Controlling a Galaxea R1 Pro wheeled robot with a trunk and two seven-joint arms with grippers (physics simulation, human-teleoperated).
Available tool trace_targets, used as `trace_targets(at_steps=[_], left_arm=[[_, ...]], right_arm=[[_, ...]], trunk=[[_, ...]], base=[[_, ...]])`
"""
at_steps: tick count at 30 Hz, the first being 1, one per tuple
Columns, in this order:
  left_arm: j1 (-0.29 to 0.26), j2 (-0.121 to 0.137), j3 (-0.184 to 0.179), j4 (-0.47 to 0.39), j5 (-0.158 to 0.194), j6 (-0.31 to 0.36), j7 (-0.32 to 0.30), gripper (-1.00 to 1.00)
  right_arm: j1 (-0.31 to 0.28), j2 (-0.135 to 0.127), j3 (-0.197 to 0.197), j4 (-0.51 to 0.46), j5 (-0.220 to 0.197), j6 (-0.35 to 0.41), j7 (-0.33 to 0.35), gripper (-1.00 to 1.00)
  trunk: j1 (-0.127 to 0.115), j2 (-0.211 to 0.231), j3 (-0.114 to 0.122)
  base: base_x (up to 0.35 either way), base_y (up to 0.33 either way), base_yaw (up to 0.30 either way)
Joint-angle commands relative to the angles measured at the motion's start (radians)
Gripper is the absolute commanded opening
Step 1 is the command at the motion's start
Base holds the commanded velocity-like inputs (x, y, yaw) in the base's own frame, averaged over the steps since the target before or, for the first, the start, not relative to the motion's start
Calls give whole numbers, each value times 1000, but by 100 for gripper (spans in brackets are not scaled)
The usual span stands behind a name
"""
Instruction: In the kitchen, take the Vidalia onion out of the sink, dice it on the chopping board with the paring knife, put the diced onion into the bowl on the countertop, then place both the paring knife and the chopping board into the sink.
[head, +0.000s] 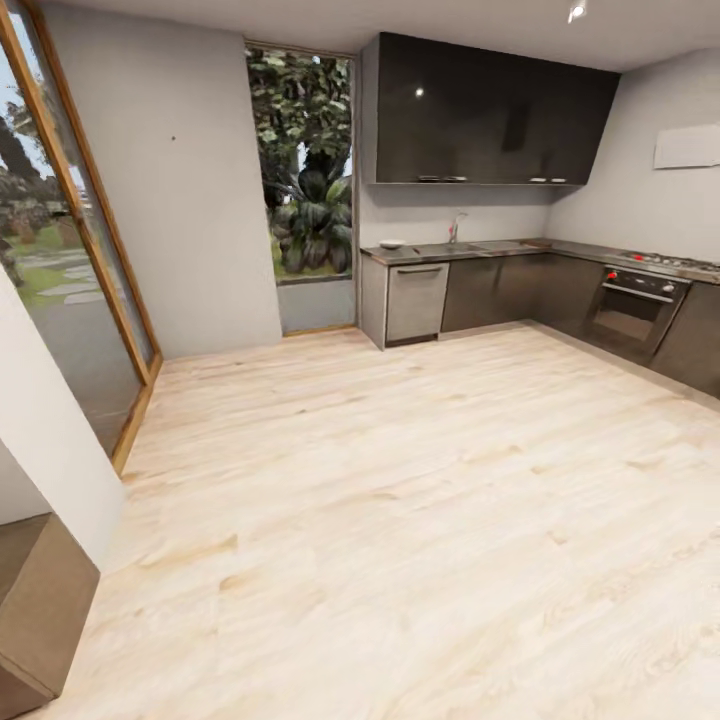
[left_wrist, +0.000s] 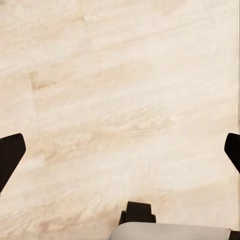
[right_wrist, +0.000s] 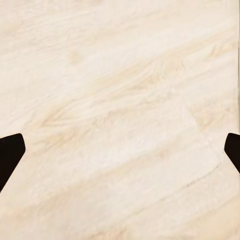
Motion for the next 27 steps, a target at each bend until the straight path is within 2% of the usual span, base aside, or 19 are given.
trace_targets(at_steps=[1,19,27], left_arm=[[0,0,0,0,2,-3,1,100],[0,0,0,2,2,-3,1,100],[0,0,0,2,2,-3,1,100]], right_arm=[[-1,0,0,1,0,-3,-3,100],[-1,2,0,1,0,-3,-3,100],[-1,2,0,1,0,-3,-3,100]], trunk=[[0,0,-1],[0,0,-1],[0,0,-1]], base=[[310,0,-236],[310,-1,-238],[310,-69,-217]])
